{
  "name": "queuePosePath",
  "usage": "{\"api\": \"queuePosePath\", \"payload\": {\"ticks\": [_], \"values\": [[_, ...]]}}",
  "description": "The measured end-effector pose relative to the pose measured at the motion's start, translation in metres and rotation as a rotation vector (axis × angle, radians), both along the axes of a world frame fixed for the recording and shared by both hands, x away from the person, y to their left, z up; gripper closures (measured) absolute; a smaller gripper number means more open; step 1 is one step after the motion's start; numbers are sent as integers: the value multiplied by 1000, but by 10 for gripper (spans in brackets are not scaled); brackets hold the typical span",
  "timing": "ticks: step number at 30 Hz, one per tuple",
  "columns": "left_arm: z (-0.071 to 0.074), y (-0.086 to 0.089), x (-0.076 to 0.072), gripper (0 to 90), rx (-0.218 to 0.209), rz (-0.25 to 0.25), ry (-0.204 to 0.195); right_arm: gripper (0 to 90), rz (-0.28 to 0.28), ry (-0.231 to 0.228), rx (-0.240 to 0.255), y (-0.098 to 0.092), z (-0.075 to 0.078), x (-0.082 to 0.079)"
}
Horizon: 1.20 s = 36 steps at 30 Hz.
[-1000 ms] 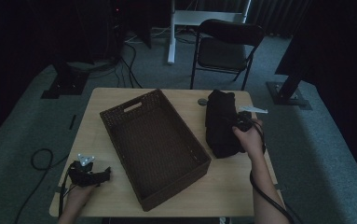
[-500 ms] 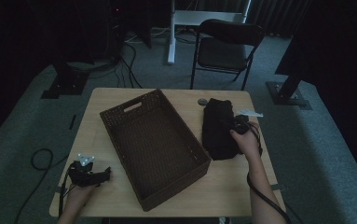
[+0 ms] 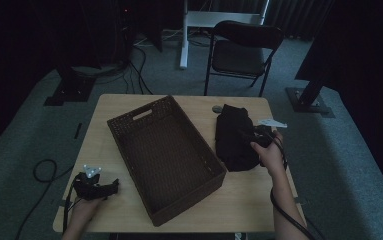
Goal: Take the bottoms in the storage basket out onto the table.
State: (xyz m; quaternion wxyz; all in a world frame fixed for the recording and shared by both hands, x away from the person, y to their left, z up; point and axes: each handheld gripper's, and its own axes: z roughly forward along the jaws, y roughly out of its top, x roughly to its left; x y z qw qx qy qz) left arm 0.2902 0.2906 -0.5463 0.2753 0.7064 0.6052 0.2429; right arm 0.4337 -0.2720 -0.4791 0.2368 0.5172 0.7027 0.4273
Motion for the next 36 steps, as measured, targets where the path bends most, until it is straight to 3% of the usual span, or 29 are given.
{"api": "queuePosePath", "payload": {"ticks": [6, 17, 36], "values": [[0, 0, 0, 1, 0, 0, 0, 257, -20, -5, 6, -4, 1, -12], [0, 0, 0, 1, 0, 0, 0, 243, 3, -14, 20, -8, 5, -40], [0, 0, 0, 1, 0, 0, 0, 196, 75, 4, 40, -9, -14, -94]]}}
